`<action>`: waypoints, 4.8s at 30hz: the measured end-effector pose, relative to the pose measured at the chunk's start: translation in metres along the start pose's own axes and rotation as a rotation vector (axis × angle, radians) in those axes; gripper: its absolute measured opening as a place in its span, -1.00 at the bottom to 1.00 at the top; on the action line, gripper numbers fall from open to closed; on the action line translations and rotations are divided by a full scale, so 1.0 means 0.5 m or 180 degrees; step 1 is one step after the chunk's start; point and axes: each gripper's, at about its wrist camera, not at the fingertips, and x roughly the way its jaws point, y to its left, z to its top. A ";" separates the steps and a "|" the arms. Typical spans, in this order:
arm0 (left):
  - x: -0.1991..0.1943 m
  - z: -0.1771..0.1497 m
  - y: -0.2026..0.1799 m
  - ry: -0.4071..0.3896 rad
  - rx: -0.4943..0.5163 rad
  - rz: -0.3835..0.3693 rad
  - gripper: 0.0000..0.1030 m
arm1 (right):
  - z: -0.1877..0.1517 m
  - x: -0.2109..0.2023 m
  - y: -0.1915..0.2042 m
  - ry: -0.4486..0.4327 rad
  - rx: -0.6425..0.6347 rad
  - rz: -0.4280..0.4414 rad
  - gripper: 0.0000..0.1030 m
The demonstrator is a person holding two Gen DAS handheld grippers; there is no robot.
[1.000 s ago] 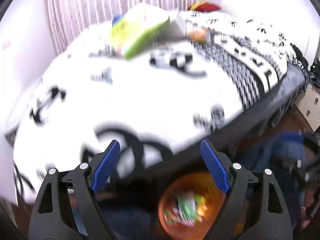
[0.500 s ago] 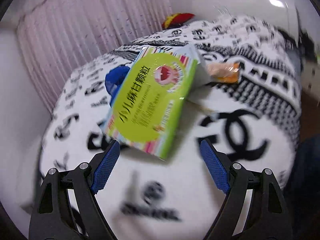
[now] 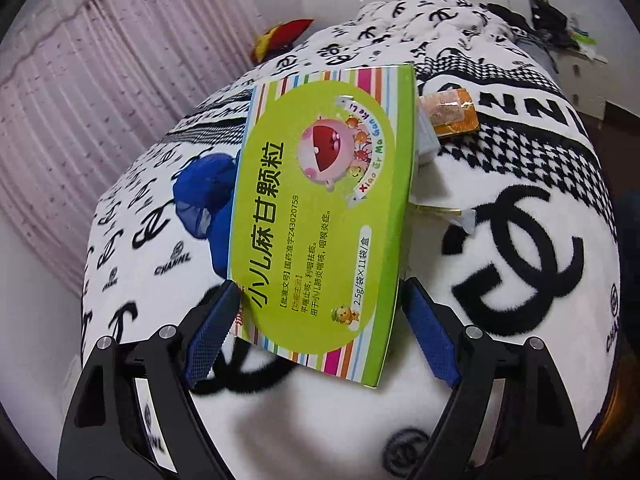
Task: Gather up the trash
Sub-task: 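Reach to the bed and grasp the green medicine box with the left gripper, then grasp the grey box with the right gripper while the left holds the green box, then carry both boxes over the orange bucket and open both grippers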
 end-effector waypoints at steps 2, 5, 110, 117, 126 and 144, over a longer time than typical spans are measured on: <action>0.007 0.005 0.004 -0.0019 0.0064 -0.0072 0.57 | 0.005 0.005 0.004 0.0008 0.0001 0.0003 0.78; 0.013 0.010 0.006 -0.0056 0.0047 -0.0066 0.57 | 0.012 0.010 0.008 0.0001 -0.0010 -0.0003 0.78; -0.446 -0.239 -0.321 -0.0727 -0.1925 -0.0979 -0.41 | -0.041 -0.155 0.086 -0.0496 -0.0926 -0.0032 0.29; -0.339 -0.297 -0.405 -0.0109 -0.2037 -0.1266 -0.41 | -0.099 -0.067 0.036 -0.0025 -0.0694 -0.0106 0.29; -0.199 -0.344 -0.489 0.0756 -0.2287 -0.1450 -0.40 | -0.142 0.041 0.018 0.0528 -0.0538 -0.0215 0.29; -0.041 -0.406 -0.540 0.1853 -0.2549 -0.1359 -0.38 | -0.215 0.171 -0.014 0.1298 -0.0246 -0.0210 0.49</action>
